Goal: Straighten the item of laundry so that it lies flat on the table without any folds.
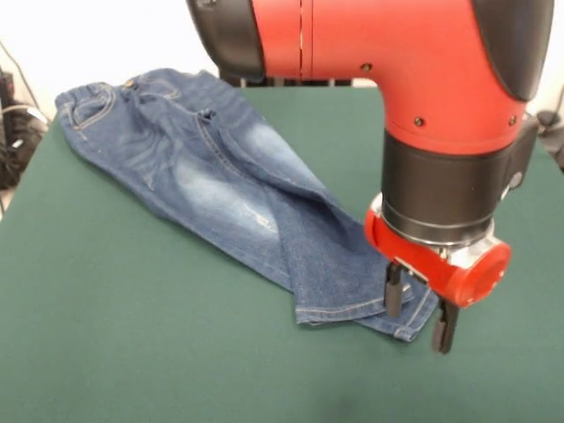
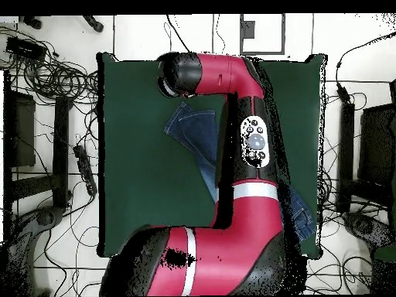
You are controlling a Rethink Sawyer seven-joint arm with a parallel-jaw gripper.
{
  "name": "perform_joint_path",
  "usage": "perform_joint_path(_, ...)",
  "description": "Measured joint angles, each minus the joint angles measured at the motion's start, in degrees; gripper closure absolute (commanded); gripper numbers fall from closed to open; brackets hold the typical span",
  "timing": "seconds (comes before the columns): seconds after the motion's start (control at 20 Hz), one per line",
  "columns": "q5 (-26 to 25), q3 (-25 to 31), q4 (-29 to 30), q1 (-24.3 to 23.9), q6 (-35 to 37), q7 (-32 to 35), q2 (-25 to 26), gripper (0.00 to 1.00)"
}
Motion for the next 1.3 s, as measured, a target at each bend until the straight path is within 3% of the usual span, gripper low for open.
perform_joint_path(0.75, 2.52, -4.19, -0.13, -2.42, -2.97, 0.19, 2.39, 0.00)
perform_joint_path(1.3, 3.82, -7.72, -0.79, -0.04, -3.17, 0.21, 5.44, 0.00)
